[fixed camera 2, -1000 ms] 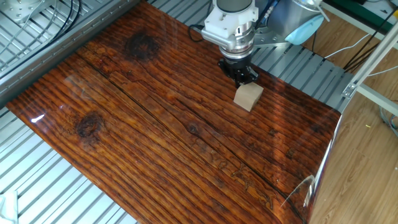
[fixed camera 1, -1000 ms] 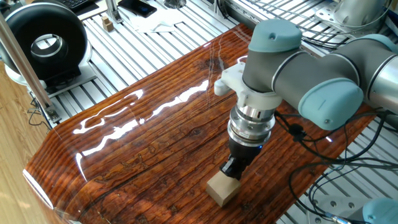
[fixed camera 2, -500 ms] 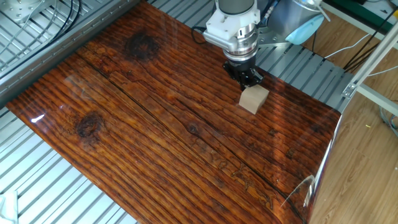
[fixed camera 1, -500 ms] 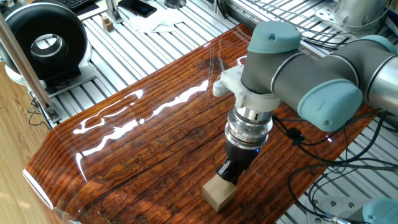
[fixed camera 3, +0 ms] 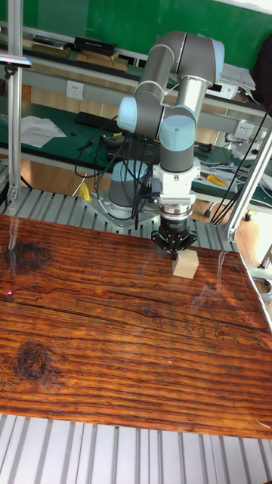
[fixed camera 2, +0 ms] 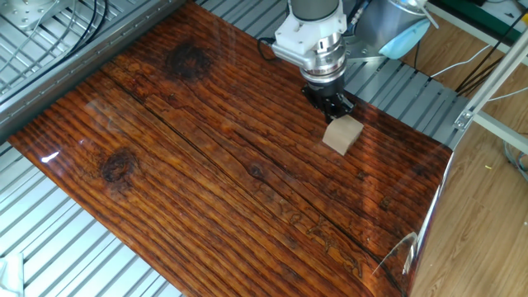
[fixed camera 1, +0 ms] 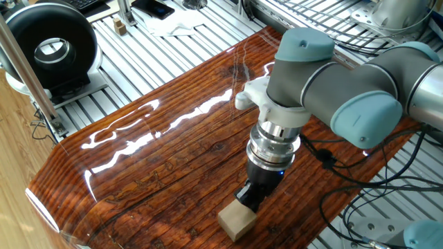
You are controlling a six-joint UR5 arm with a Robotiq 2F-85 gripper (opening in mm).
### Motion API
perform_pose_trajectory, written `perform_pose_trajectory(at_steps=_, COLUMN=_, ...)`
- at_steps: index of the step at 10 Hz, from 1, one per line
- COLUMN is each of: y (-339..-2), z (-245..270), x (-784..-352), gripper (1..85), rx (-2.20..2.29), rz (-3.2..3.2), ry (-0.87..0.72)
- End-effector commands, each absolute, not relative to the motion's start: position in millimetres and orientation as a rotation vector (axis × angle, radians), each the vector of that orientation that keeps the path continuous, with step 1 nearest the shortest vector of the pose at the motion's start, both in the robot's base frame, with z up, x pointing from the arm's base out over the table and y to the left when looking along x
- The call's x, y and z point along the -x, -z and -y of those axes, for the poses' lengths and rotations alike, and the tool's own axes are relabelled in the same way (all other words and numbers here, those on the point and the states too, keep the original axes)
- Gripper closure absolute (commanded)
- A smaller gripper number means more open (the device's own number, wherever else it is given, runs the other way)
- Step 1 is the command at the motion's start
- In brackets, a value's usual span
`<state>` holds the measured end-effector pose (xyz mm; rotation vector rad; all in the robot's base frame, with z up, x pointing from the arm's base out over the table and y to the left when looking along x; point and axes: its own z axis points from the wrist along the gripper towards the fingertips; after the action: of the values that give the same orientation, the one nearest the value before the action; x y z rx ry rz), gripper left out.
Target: Use the gripper to push the small block from left to right
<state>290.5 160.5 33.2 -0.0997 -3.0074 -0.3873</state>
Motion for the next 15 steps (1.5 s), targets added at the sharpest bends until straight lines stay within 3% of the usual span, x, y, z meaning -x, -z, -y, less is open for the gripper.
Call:
perform_pose_trajectory(at_steps=1, y=-38.0, z=-178.6, x=-294.9, gripper=84.7, rx=0.152, rz=3.000, ry=0.450)
perform_pose_trajectory(at_steps=15, y=-30.4, z=-214.2, x=-305.8, gripper=84.7, rx=0.212, rz=2.999, ry=0.570)
